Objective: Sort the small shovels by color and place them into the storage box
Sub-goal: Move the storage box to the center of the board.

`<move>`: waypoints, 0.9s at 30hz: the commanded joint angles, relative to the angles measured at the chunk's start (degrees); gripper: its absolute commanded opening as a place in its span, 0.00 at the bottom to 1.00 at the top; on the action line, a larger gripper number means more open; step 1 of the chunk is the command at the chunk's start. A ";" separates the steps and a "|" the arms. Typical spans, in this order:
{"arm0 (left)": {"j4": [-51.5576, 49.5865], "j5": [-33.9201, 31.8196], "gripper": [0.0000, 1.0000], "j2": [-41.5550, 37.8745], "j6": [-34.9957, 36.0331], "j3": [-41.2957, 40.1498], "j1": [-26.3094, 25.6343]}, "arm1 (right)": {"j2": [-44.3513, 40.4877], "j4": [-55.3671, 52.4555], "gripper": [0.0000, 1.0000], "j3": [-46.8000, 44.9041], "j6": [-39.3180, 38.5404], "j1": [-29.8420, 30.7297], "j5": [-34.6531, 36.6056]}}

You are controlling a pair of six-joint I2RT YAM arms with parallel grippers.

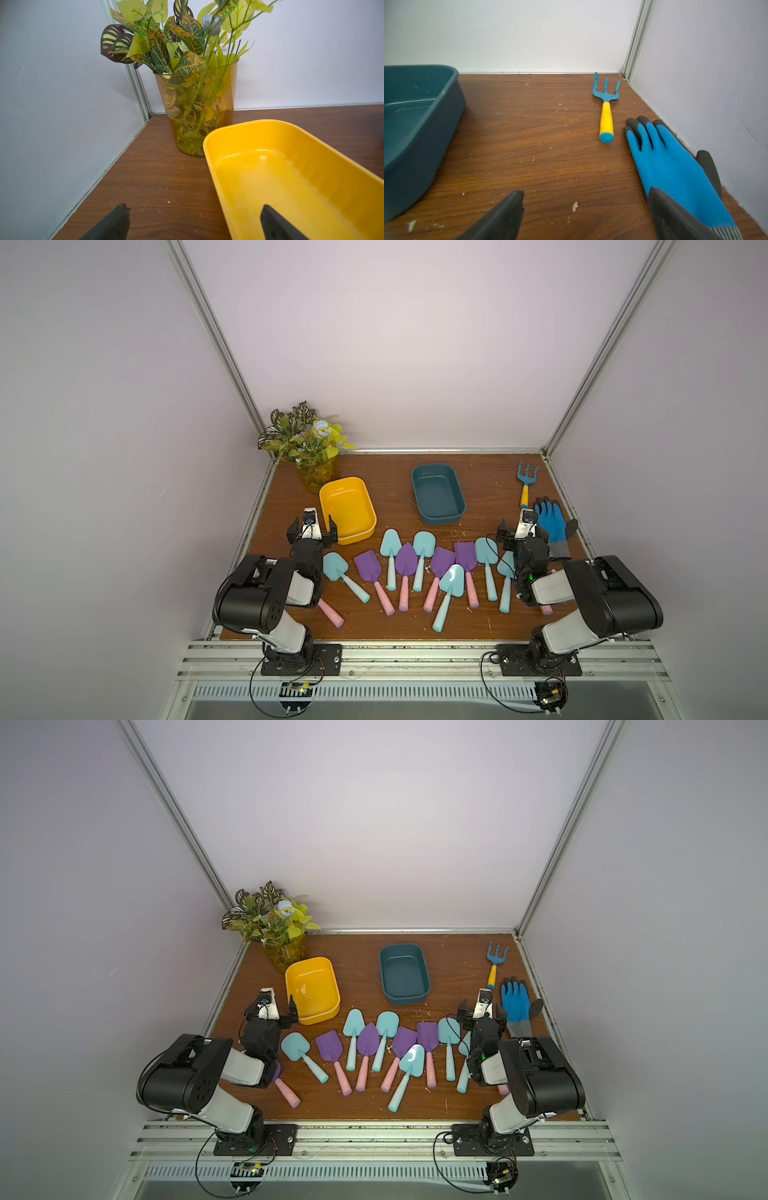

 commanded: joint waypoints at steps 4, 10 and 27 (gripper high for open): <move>-0.14 0.67 1.00 -0.30 -0.68 0.54 0.82 | -1.32 2.05 0.99 1.12 0.10 -0.12 -0.16; -0.14 0.64 1.00 -0.34 -0.68 0.55 0.82 | -1.34 2.04 1.00 1.12 0.06 -0.12 -0.16; -0.14 0.66 1.00 -0.34 -0.77 0.54 0.81 | -1.56 -0.39 1.00 2.18 0.97 -2.32 -4.83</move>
